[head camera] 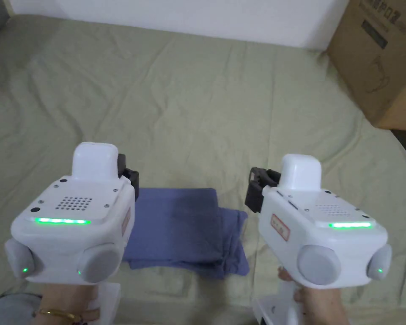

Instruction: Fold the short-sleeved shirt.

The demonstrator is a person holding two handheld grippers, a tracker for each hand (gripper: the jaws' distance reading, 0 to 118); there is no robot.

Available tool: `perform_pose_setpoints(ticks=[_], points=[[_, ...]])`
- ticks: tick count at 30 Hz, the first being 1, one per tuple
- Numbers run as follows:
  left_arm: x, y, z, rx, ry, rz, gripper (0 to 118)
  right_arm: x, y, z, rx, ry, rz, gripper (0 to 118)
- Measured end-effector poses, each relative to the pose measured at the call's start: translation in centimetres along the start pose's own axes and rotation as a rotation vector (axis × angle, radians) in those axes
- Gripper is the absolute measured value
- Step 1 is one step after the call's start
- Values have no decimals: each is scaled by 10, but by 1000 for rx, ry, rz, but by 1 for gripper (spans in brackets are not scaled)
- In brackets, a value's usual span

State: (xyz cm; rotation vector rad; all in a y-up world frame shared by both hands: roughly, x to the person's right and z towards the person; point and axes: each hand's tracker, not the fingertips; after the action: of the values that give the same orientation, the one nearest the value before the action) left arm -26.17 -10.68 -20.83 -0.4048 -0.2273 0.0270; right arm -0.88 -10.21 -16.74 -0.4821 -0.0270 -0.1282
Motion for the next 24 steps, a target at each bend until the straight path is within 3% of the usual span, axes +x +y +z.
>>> perform_pose_setpoints(ticks=[3,9,11,12,14,15,16,19,24], points=[[-19,-3,3,-20,32,32,0,-29,-24,-48,-87,30,-11,0],[-44,-10,5,-58,60,73,2,-55,-88,-117,-352,-38,4,0],[-51,-9,2,-77,58,98,18,-53,-106,-125,-401,-64,15,0],[-55,-9,-1,-91,52,119,35,-52,-113,-125,-391,-69,21,0],[-63,-6,-9,-130,21,169,87,-56,-110,-120,-353,-72,34,0],[-67,-4,-16,-160,-7,201,105,-59,-107,-122,-367,-79,51,0],[-72,-2,-24,-190,-37,224,116,-59,-106,-121,-371,-79,61,0],[-84,-1,-55,-293,-167,300,118,-56,-107,-121,-368,-73,56,0],[-100,-30,-130,-658,-417,472,118,-55,-107,-119,-365,-69,42,0]])
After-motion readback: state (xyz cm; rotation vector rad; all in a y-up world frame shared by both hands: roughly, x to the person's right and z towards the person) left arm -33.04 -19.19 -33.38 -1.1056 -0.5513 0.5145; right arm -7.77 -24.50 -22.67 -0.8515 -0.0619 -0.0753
